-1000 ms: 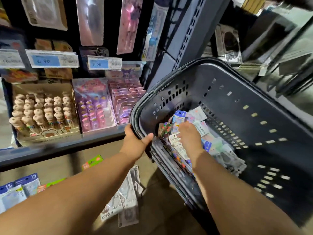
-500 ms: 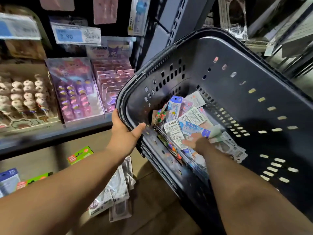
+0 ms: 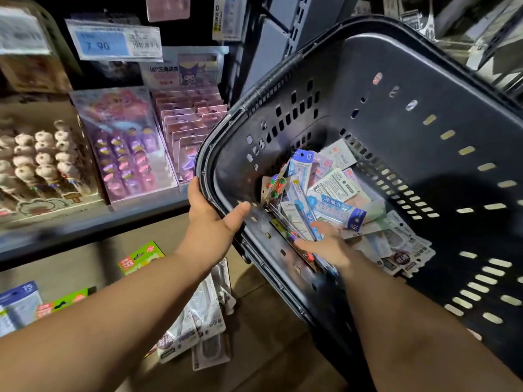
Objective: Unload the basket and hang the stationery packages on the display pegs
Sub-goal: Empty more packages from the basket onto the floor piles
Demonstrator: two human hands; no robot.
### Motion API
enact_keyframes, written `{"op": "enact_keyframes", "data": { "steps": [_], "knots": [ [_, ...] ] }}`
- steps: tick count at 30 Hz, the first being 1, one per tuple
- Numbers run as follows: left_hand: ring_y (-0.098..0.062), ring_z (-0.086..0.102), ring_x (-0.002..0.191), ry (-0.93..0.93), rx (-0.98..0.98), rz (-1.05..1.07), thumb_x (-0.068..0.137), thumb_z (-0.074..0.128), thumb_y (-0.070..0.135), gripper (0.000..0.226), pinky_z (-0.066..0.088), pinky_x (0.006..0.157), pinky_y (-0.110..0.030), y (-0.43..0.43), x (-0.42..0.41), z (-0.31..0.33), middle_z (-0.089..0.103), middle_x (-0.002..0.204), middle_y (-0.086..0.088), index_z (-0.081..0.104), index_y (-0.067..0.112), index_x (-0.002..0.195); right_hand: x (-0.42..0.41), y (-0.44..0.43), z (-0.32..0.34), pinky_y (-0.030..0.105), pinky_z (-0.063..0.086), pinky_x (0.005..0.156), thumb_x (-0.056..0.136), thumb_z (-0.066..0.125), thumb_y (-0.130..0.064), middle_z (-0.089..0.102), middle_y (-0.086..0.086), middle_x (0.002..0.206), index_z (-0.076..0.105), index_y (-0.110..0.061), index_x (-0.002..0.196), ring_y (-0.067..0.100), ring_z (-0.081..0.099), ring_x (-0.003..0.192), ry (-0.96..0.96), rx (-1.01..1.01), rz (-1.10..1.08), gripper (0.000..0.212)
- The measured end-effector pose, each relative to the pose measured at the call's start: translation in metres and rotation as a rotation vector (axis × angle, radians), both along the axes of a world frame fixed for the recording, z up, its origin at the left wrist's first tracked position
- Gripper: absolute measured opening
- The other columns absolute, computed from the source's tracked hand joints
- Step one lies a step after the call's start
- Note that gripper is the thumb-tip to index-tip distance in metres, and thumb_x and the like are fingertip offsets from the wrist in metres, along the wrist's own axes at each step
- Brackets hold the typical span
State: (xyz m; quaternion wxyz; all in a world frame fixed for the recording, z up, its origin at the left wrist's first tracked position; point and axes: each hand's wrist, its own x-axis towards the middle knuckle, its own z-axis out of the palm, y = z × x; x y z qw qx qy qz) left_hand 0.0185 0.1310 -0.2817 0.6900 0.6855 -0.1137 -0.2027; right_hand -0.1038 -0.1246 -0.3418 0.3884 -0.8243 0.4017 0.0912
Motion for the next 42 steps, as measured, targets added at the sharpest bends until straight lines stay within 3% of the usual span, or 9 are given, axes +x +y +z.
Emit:
{"op": "enact_keyframes", "data": {
  "steps": [3,5,9,13,18,24,33,40,42],
  "knots": [
    [-0.018,0.050,0.128,-0.002,-0.010,-0.006,0.059,0.072,0.057,0.106,0.040,0.111,-0.047,0.000,0.000,0.000,0.050,0.139,0.002,0.014,0.039,0.146,0.002,-0.026,-0.047,0.039,0.049,0.100,0.039,0.073,-0.086,0.057,-0.001,0.123,0.056,-0.029,0.124,0.018,0.057,0.115,0.003,-0.026,0.030,0.104],
    [-0.018,0.050,0.128,-0.002,-0.019,-0.010,0.058,0.072,0.057,0.106,0.040,0.111,-0.046,0.000,0.000,0.001,0.051,0.138,0.002,0.015,0.038,0.146,0.004,-0.027,-0.058,0.040,0.054,0.093,0.038,0.066,-0.093,0.064,-0.001,0.111,0.061,-0.027,0.117,0.019,0.062,0.108,-0.042,-0.063,0.046,0.103],
    [-0.019,0.053,0.126,0.017,-0.031,-0.013,0.058,0.073,0.056,0.101,0.042,0.109,-0.047,0.001,0.001,0.000,0.053,0.137,0.002,0.018,0.043,0.141,0.010,0.014,0.005,0.031,0.049,0.092,0.069,0.083,-0.046,0.061,-0.004,0.112,0.057,-0.024,0.121,0.016,0.058,0.106,-0.062,-0.107,0.031,0.063],
    [-0.020,0.056,0.123,0.034,-0.034,-0.019,0.059,0.075,0.056,0.091,0.044,0.105,-0.051,0.000,0.001,-0.001,0.055,0.134,0.006,0.023,0.052,0.133,0.008,0.013,0.006,0.037,0.046,0.102,0.068,0.073,-0.052,0.057,-0.003,0.128,0.050,-0.026,0.134,0.019,0.055,0.119,-0.008,-0.172,0.071,0.075],
    [-0.021,0.057,0.123,0.040,-0.041,-0.021,0.058,0.075,0.057,0.094,0.045,0.104,-0.052,0.000,0.002,-0.002,0.055,0.135,0.007,0.020,0.054,0.135,0.007,0.018,0.011,0.038,0.038,0.104,0.095,0.052,-0.026,0.042,0.012,0.149,0.028,-0.024,0.152,0.032,0.046,0.131,0.095,-0.324,0.132,0.062],
    [-0.021,0.058,0.120,0.029,-0.051,-0.024,0.059,0.074,0.055,0.092,0.046,0.103,-0.054,-0.001,0.001,-0.002,0.057,0.131,0.008,0.021,0.053,0.134,0.007,0.014,0.003,0.038,0.041,0.103,0.090,0.060,-0.029,0.041,0.011,0.146,0.031,-0.025,0.147,0.033,0.044,0.130,0.146,-0.370,0.138,0.064],
    [-0.024,0.056,0.123,0.029,-0.044,-0.023,0.060,0.075,0.056,0.088,0.046,0.103,-0.053,-0.001,0.004,-0.008,0.053,0.136,0.005,0.022,0.059,0.130,0.012,0.013,0.008,0.035,0.051,0.087,0.089,0.057,-0.016,0.062,0.011,0.124,0.038,-0.030,0.141,0.033,0.060,0.108,0.262,-0.414,0.195,0.057],
    [-0.025,0.054,0.126,0.052,-0.044,-0.015,0.058,0.078,0.058,0.095,0.044,0.104,-0.052,-0.002,0.006,-0.012,0.050,0.140,0.002,0.020,0.059,0.133,0.005,0.003,0.038,0.021,0.039,0.076,0.088,0.066,-0.021,0.063,0.003,0.128,0.049,-0.029,0.139,0.025,0.059,0.113,0.256,-0.373,0.247,0.054],
    [-0.024,0.054,0.126,0.049,-0.040,-0.011,0.059,0.078,0.058,0.094,0.044,0.105,-0.052,-0.002,0.006,-0.013,0.051,0.140,0.002,0.021,0.058,0.133,0.008,0.001,0.038,0.015,0.036,0.070,0.090,0.066,-0.018,0.061,0.001,0.130,0.049,-0.024,0.140,0.016,0.061,0.101,0.247,-0.309,0.202,0.053]
  ]
}}
